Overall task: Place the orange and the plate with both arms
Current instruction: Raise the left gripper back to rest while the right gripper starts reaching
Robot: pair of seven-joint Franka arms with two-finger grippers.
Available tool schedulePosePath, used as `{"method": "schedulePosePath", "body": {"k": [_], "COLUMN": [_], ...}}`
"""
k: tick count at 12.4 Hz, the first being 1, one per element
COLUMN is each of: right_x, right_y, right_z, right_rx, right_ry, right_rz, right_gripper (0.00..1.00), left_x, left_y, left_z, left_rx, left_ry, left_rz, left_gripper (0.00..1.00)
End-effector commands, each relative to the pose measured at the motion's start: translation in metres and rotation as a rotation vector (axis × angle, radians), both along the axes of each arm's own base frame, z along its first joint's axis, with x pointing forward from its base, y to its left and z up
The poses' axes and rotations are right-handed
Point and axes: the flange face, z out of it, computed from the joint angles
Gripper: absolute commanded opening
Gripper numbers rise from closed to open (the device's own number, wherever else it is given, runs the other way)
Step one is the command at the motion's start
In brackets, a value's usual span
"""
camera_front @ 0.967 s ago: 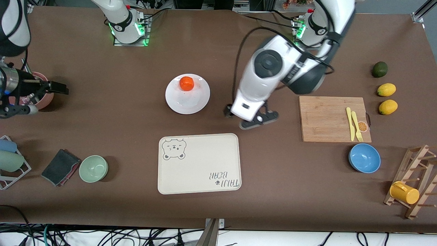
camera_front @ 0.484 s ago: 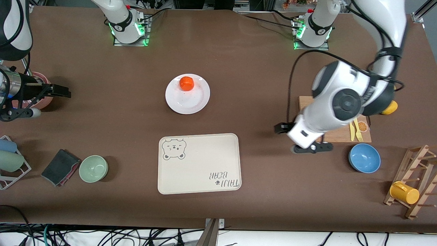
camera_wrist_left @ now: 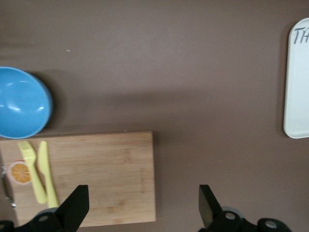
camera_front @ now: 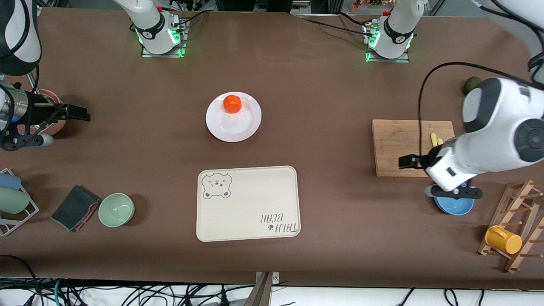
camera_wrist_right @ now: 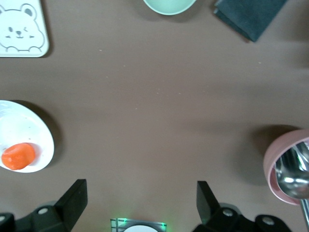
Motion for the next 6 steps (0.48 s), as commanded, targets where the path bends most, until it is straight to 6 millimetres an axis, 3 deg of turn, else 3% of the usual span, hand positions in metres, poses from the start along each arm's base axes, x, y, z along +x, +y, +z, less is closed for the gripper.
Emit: {"method": "schedulePosePath", "body": {"k": [1,2,3,5,6], "right_x": [-0.012,-0.021,-0.027,-0.029,-0.033], "right_y": [-0.001,0.001,0.002,0.012,0.017], "right_z": [-0.004,-0.014,-0.025,-0.048,-0.069], "right_rx": [0.081,0.110,0.131,0.241,0.291], "right_ry": [-0.029,-0.041,-0.048,-0.054,-0.052], "right_rz": [0.004,-0.009,-0.016,-0.023,-0.057], "right_gripper": [1.00,1.00,1.00,1.00,1.00], "left_x": [-0.014,-0.028,-0.040,-0.061,-0.074], "left_y": [0.028,0.039,0.041,0.054,0.059], "left_z": [0.030,0.054,0.057,0.084,0.094], "left_rx": [0.048,0.053,0.034,0.041,0.052], "left_ry": [-0.010,-0.031,-0.021,-0.052,-0.060], "left_rz": [-0.098,-0.153,-0.172,-0.139,-0.128], "left_gripper": [1.00,1.00,1.00,1.00,1.00]}}
